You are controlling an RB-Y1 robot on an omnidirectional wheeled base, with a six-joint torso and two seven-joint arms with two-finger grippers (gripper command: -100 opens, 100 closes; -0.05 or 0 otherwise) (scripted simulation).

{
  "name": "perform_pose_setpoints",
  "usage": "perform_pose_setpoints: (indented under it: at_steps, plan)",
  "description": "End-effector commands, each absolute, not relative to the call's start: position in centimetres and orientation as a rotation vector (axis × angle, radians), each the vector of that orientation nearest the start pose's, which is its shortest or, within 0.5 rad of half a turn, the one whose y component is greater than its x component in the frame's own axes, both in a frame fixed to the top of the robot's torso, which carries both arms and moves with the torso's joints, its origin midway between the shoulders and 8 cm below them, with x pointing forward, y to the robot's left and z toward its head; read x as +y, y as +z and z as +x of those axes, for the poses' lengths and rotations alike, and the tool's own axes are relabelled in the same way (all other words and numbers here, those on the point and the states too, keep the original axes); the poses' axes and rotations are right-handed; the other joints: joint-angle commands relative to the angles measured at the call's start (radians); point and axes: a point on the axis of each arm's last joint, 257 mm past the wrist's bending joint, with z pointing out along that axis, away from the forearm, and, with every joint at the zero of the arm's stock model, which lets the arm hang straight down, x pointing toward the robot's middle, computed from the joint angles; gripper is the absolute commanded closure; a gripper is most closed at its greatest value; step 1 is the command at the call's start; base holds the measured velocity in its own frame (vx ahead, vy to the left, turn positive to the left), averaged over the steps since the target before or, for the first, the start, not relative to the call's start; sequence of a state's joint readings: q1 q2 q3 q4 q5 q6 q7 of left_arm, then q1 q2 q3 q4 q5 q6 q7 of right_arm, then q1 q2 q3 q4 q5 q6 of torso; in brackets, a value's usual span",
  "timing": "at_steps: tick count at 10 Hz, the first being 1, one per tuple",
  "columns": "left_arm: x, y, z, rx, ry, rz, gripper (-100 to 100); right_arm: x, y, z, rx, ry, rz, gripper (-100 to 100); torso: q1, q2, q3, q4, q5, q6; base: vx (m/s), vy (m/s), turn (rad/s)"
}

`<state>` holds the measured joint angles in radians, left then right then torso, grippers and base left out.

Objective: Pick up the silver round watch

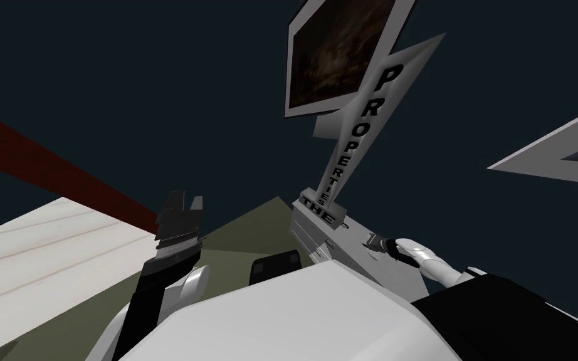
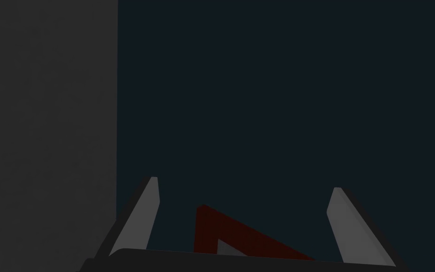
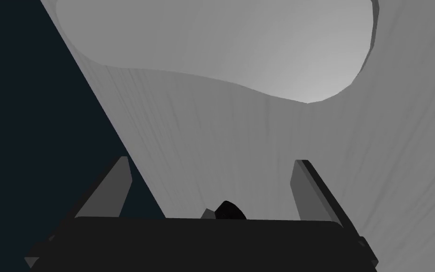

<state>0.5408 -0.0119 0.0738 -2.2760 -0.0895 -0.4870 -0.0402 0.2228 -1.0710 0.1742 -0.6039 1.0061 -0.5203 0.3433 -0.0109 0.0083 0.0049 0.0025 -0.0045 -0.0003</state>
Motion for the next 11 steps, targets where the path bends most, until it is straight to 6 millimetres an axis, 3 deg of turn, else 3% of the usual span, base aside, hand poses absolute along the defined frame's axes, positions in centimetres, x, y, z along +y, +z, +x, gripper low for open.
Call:
perform_pose_setpoints:
  at_steps: [1, 4, 5, 6, 7, 8, 10, 11]
  plan:
    - [30.0, 0.7, 34.0, 0.700, -1.107, -0.627, 0, -72.3, -42.9, 16.3, 2.651, -0.518, -0.699, -100, 0.000, 0.000, 0.000, 0.000, 0.000, 0.000, 0.029, -0.090, 0.213]
    - [30.0, 0.7, 34.0, 0.701, -1.107, -0.628, 0, -71.2, -43.3, 17.6, 2.630, -0.500, -0.743, -100, 0.007, -0.020, -0.012, -0.004, 0.001, -0.001, 0.162, 0.040, 0.086]
    - [30.0, 0.7, 34.0, 0.700, -1.107, -0.628, 0, -70.4, -43.4, 19.3, 2.603, -0.487, -0.729, -100, 0.011, -0.021, -0.012, -0.005, 0.002, -0.001, 0.138, 0.125, 0.004]
    - [30.0, 0.7, 34.0, 0.700, -1.107, -0.628, 0, -70.9, -43.3, 18.5, 2.617, -0.494, -0.736, -100, 0.014, -0.020, -0.012, -0.005, 0.003, -0.001, 0.058, 0.057, 0.001]
    - [30.0, 0.7, 34.0, 0.700, -1.107, -0.628, 0, -70.8, -43.3, 18.7, 2.614, -0.492, -0.734, 0, 0.010, -0.016, -0.009, -0.004, 0.003, -0.001, 0.012, 0.010, 0.000]
    - [30.0, 0.7, 34.0, 0.700, -1.107, -0.628, 0, -70.3, -44.4, 18.6, 2.614, -0.503, -0.721, -100, 0.007, -0.012, -0.007, -0.003, 0.002, -0.001, 0.013, -0.027, 0.054]
    - [30.0, 0.7, 34.0, 0.700, -1.107, -0.628, 0, -70.1, -44.6, 18.4, 2.614, -0.500, -0.720, -100, 0.002, -0.011, -0.006, -0.002, 0.000, -0.001, 0.002, -0.047, 0.045]
    - [30.0, 0.7, 34.0, 0.700, -1.107, -0.628, 0, -70.1, -44.6, 18.4, 2.614, -0.503, -0.719, 100, 0.003, -0.010, -0.006, -0.002, 0.001, 0.000, 0.001, -0.005, -0.001]
